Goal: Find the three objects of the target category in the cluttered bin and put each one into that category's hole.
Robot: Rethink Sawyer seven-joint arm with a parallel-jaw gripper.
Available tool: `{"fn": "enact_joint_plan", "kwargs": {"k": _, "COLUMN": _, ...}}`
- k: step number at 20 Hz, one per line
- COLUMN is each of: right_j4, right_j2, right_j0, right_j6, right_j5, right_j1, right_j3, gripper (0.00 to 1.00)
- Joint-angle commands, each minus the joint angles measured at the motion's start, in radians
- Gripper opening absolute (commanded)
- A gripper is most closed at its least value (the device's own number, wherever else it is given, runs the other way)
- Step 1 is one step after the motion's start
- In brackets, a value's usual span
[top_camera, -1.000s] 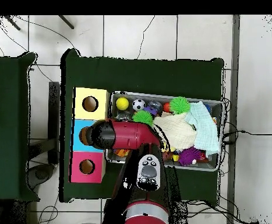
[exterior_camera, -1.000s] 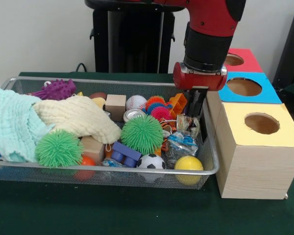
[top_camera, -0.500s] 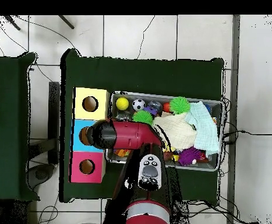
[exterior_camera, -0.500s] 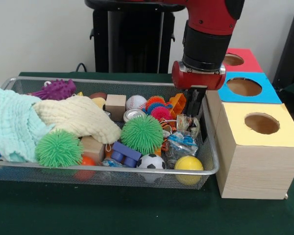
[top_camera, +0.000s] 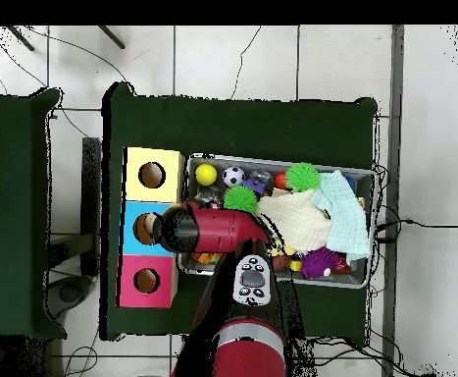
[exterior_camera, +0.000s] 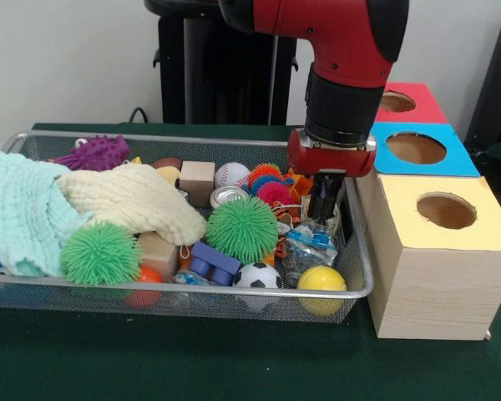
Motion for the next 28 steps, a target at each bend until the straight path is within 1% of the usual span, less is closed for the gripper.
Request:
{"fn": "enact_joint_plan", "kwargs": {"k": 1, "right_j4": 0.006, "right_j2": 0.084, "right_j0": -0.062, "right_j6": 0.174, "right_j5": -0.135, "right_j1": 0.096, "right_j3": -0.027, "gripper": 0.0}}
{"fn": "enact_joint_plan", "kwargs": {"k": 4, "right_j4": 0.011, "right_j2": 0.089, "right_j0": -0.064, "right_j6": 0.174, "right_j5": -0.158, "right_j1": 0.101, "right_j3": -0.024, "gripper": 0.0}}
{"fn": "enact_joint_plan", "kwargs": {"k": 5, "right_j4": 0.02, "right_j2": 0.087, "right_j0": -0.063, "right_j6": 0.168, "right_j5": -0.146, "right_j1": 0.103, "right_j3": -0.028, "gripper": 1.0}}
{"fn": "enact_joint_plan", "kwargs": {"k": 10, "right_j4": 0.025, "right_j2": 0.081, "right_j0": -0.056, "right_j6": 0.168, "right_j5": -0.15, "right_j1": 0.104, "right_j3": -0.041, "gripper": 1.0}}
{"fn": "enact_joint_plan", "kwargs": {"k": 14, "right_j4": 0.022, "right_j2": 0.106, "right_j0": -0.072, "right_j6": 0.158, "right_j5": -0.145, "right_j1": 0.101, "right_j3": -0.031, "gripper": 1.0}}
{"fn": "enact_joint_plan", "kwargs": {"k": 24, "right_j4": 0.004, "right_j2": 0.267, "right_j0": -0.18, "right_j6": 0.133, "right_j5": -0.169, "right_j1": 0.077, "right_j3": 0.018, "gripper": 1.0}}
{"fn": "enact_joint_plan", "kwargs": {"k": 26, "right_j4": 0.002, "right_j2": 0.29, "right_j0": -0.196, "right_j6": 0.142, "right_j5": -0.183, "right_j1": 0.073, "right_j3": 0.03, "gripper": 1.0}}
{"fn": "enact_joint_plan", "kwargs": {"k": 28, "right_j4": -0.002, "right_j2": 0.281, "right_j0": -0.191, "right_j6": 0.151, "right_j5": -0.196, "right_j1": 0.077, "right_j3": 0.025, "gripper": 1.0}}
